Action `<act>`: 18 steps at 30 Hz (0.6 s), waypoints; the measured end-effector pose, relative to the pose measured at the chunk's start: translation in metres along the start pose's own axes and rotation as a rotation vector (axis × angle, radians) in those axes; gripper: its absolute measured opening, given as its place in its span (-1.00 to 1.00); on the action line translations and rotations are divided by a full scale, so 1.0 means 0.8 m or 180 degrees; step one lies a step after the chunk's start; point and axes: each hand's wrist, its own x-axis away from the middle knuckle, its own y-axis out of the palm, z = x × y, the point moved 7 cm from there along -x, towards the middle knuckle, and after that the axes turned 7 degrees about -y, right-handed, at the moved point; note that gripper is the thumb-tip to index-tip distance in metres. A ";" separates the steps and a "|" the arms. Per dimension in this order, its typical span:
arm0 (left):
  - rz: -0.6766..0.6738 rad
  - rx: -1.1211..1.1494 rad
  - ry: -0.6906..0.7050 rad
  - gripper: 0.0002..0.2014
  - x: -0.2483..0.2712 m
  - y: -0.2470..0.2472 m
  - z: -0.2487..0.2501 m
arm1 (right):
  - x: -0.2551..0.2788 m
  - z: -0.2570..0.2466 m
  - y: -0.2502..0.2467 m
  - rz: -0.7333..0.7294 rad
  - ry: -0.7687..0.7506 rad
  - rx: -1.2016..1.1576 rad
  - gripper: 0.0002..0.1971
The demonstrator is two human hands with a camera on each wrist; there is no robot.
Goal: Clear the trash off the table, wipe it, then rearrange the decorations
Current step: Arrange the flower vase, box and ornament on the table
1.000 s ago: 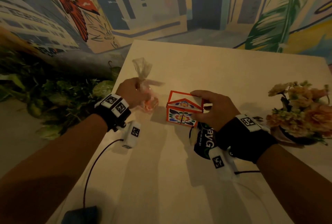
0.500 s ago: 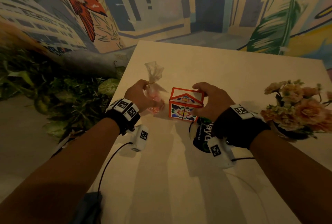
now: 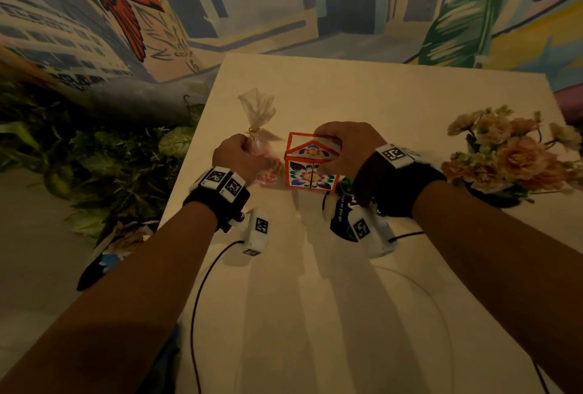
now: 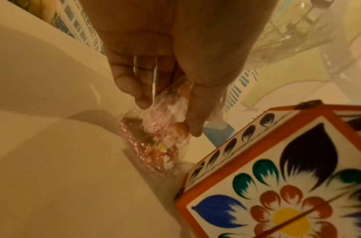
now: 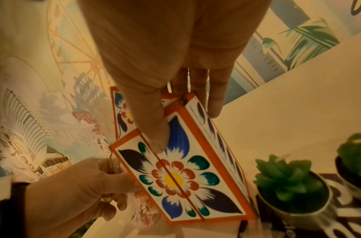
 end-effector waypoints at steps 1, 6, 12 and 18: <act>0.0012 0.0015 -0.0020 -0.57 0.000 -0.002 -0.001 | 0.000 0.000 0.000 0.0002 0.0005 -0.0005 -0.38; -0.0014 0.0098 -0.0127 -0.53 0.001 -0.007 -0.008 | 0.000 0.001 0.001 0.0052 0.0000 -0.0027 -0.37; 0.0001 0.0042 -0.0160 -0.43 0.004 -0.009 -0.008 | -0.002 0.005 0.004 0.0073 0.0035 -0.0081 -0.30; 0.0170 -0.0319 -0.0062 -0.34 0.017 -0.059 -0.014 | 0.035 0.024 -0.012 0.0470 0.0171 -0.0310 -0.06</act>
